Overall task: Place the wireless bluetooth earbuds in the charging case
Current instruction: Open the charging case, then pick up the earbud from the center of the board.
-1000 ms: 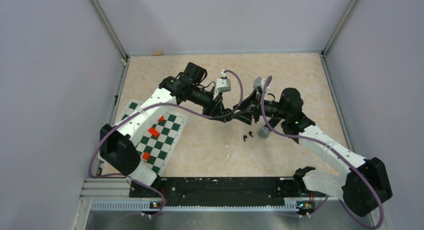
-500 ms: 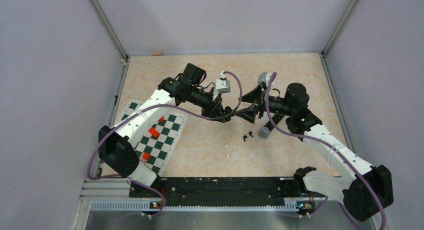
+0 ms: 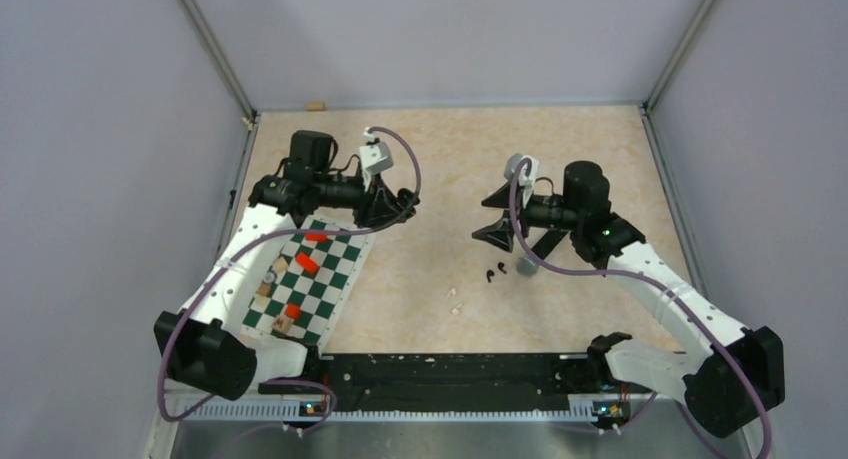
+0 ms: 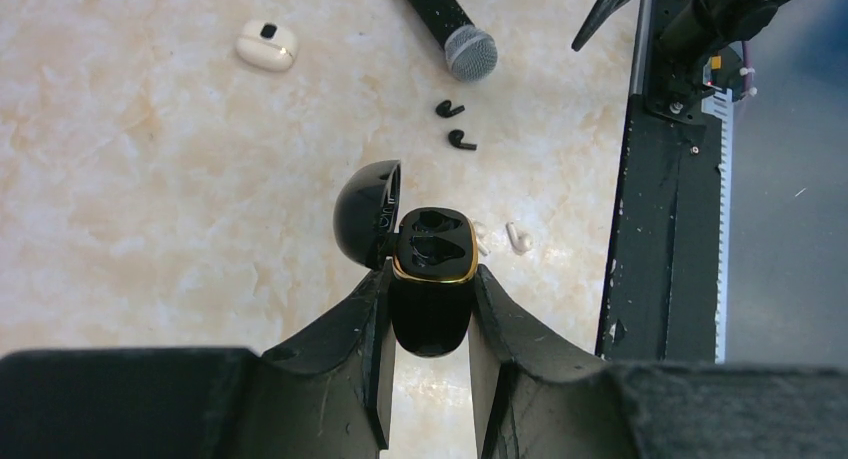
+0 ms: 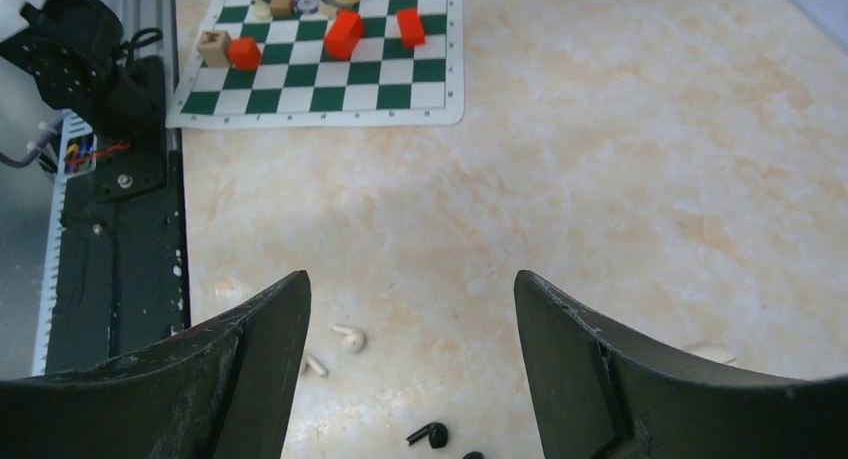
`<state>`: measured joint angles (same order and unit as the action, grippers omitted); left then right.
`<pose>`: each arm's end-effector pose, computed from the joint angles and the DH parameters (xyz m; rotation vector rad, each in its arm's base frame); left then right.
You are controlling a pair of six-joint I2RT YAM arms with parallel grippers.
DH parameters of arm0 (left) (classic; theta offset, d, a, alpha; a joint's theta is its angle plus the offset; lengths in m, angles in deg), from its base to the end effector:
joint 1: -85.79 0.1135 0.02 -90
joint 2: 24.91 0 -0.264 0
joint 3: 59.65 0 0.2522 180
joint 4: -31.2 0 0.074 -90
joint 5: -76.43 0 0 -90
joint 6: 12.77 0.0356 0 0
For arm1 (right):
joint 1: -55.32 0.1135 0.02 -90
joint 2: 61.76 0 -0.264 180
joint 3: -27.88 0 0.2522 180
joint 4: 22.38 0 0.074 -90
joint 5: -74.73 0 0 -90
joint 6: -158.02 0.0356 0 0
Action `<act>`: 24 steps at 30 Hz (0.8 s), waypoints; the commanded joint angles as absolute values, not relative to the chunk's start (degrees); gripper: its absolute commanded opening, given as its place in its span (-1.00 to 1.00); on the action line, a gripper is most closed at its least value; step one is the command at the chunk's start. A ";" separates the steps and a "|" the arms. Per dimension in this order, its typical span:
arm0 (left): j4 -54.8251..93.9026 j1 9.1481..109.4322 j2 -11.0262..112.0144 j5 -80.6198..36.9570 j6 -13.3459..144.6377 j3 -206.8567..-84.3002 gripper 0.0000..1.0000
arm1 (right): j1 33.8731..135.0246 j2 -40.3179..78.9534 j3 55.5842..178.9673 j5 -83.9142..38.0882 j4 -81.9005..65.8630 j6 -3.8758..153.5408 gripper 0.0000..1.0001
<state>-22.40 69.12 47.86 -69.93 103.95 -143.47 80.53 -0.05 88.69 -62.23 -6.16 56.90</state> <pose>0.2390 -0.1025 0.3506 1.2062 1.7263 -1.0151 0.2070 0.1262 0.3131 -1.0995 1.5162 0.9303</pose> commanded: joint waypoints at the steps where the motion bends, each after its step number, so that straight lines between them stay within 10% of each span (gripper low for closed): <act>1: -14.17 73.20 44.55 -76.91 104.05 -136.61 -1.00 | 81.75 1.86 85.37 -60.94 -10.37 53.60 0.47; 24: -24.84 77.53 42.98 -78.96 114.10 -135.48 -1.00 | 88.41 17.21 90.62 -38.86 10.47 29.56 0.17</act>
